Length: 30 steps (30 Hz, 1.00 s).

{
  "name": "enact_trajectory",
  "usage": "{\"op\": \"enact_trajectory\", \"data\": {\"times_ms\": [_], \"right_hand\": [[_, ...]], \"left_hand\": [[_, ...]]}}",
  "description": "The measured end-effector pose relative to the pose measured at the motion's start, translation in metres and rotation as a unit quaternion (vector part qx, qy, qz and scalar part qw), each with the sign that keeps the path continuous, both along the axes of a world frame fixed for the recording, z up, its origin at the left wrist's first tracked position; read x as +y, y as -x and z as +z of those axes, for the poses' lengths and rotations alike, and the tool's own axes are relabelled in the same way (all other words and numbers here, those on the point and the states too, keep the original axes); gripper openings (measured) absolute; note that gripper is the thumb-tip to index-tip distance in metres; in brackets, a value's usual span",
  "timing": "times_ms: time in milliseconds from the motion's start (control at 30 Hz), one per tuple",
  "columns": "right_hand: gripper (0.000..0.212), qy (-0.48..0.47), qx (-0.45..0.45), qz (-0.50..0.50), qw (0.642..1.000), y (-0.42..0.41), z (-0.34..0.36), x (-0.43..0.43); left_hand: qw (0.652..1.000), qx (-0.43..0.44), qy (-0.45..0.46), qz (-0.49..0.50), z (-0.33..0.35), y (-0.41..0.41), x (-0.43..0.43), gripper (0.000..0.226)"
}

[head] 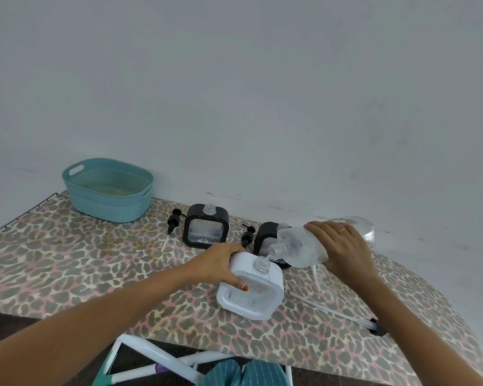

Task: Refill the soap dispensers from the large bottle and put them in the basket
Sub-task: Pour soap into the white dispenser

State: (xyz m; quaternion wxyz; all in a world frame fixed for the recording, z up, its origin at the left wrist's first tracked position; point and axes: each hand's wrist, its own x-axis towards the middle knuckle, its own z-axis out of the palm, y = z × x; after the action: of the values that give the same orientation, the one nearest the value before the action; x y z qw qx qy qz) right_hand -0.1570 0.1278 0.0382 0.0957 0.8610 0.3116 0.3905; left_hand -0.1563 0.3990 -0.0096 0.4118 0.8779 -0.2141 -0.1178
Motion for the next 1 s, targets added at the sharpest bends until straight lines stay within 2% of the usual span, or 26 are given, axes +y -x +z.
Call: {"op": "enact_trajectory", "data": {"times_ms": [233,700,867,1000], "right_hand": [[0.059,0.005,0.001,-0.005,1.000,0.002,0.006,0.001],[0.071,0.020,0.021,-0.027,0.999,0.005,0.013,0.000],[0.081,0.017,0.024,-0.017,0.999,0.006,0.014,-0.001],[0.080,0.015,0.022,-0.014,1.000,0.006,0.014,-0.002]], "left_hand": [[1.000,0.007,0.006,0.006,-0.003,-0.001,0.000,0.064],[1.000,0.002,0.009,0.008,-0.003,-0.001,0.000,0.064],[1.000,0.002,0.012,0.004,-0.002,0.000,-0.001,0.063],[1.000,0.000,0.010,0.005,-0.002,0.000,0.000,0.064]]}}
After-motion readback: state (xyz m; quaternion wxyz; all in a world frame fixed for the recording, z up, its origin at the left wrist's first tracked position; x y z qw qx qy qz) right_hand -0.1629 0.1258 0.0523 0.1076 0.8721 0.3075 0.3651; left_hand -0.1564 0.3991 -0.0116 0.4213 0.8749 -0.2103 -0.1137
